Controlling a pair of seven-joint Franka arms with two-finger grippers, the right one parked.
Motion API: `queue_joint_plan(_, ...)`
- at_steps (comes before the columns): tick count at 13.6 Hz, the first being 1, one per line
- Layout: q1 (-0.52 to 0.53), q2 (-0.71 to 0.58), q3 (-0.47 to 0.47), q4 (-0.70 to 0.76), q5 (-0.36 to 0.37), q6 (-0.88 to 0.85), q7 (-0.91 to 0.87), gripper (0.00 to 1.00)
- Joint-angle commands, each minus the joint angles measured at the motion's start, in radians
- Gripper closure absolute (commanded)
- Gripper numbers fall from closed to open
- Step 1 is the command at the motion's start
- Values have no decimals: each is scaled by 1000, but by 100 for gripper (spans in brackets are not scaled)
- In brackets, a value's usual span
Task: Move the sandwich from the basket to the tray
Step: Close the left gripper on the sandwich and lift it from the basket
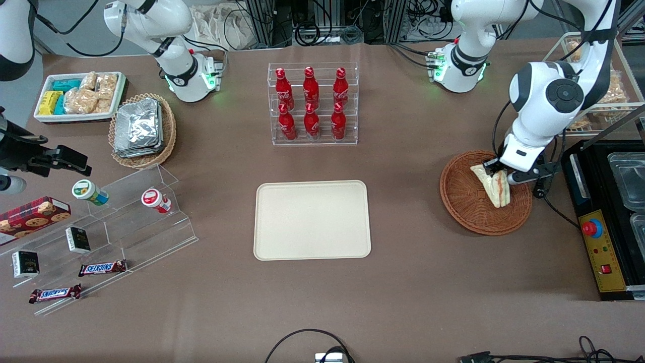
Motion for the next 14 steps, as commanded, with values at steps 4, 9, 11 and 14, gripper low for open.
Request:
queue_joint_plan(4,-3,-3,-67,181,26,-222,168,93)
queue_joint_plan(9,-3,5,-153,264,6,-276,148,94)
queue_joint_plan(11,-3,29,-197,320,4,-312,122,94)
queue_joint_plan(14,-3,86,-262,389,4,-336,90,94)
